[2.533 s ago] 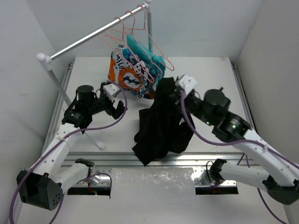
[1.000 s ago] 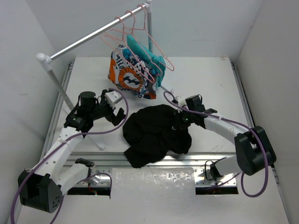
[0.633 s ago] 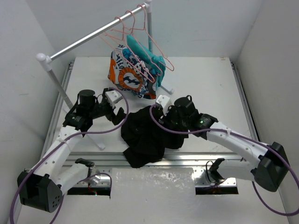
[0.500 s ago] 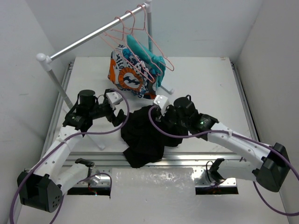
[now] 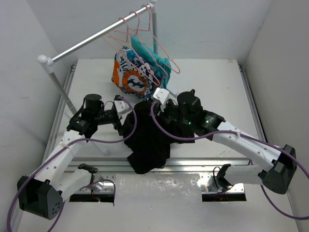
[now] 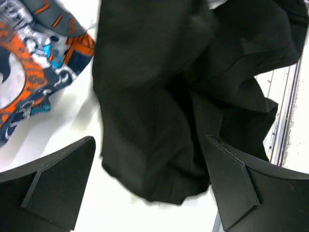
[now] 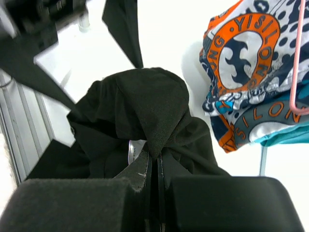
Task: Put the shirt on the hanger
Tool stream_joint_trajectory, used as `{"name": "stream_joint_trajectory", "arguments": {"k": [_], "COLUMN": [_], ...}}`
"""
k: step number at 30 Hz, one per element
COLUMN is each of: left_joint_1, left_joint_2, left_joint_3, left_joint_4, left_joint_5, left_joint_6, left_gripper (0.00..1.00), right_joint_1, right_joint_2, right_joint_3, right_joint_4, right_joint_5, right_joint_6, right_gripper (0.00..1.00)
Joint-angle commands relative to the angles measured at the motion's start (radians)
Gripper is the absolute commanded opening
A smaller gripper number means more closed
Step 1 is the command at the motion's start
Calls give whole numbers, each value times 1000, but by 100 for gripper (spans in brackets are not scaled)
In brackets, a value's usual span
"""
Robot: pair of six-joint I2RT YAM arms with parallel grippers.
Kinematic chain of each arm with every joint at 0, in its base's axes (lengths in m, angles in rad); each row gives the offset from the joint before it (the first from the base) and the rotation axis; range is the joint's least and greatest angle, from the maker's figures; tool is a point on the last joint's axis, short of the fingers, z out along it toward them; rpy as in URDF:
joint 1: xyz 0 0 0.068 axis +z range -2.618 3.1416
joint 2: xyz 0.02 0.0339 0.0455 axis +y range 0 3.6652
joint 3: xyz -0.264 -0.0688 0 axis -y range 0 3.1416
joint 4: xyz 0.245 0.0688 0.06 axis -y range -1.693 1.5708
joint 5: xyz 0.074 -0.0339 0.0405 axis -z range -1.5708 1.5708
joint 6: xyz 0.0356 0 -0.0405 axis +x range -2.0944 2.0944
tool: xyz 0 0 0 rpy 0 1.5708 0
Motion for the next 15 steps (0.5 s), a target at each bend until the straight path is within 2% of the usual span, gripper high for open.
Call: {"name": "stream_joint_trajectory", "arguments": {"k": [1,3,5,6,7,8,9,11,12,14,15], "left_joint_1": [-43,-59,-63,-63,-63,-63,-63,-63,-63,-62,-62], "left_joint_2": [13,27,47,53,59,59,54,36,25,-5,-16], "left_joint_3": [-29,-50,-58,-56,-53,-50,-46,-39,-33,-20,-9], "left_joint_4": [74,97,124,126,123,118,117,112,109,95,75], "left_joint_5": [-7,-61,-120,-136,-145,-153,-156,-177,-193,-248,-283], "left_joint_6": [20,9,-10,-14,-14,-18,-21,-32,-37,-46,-46], "left_gripper": [93,93,87,80,57,46,28,16,4,0,0], "right_joint_1": [7,10,10,10,9,10,10,9,9,4,4], "right_joint_2": [10,9,3,-5,-9,-14,-22,-26,-28,-26,-22], "right_joint_3": [53,57,57,55,52,49,43,37,34,23,20], "right_joint_4": [68,73,77,77,74,74,71,51,27,1,-24], "right_joint_5": [-21,-33,-42,-42,-29,-16,-4,46,71,151,201], "right_joint_6": [43,58,61,61,61,58,55,54,54,54,55], "right_gripper": [0,0,0,0,0,0,0,0,0,1,12]}}
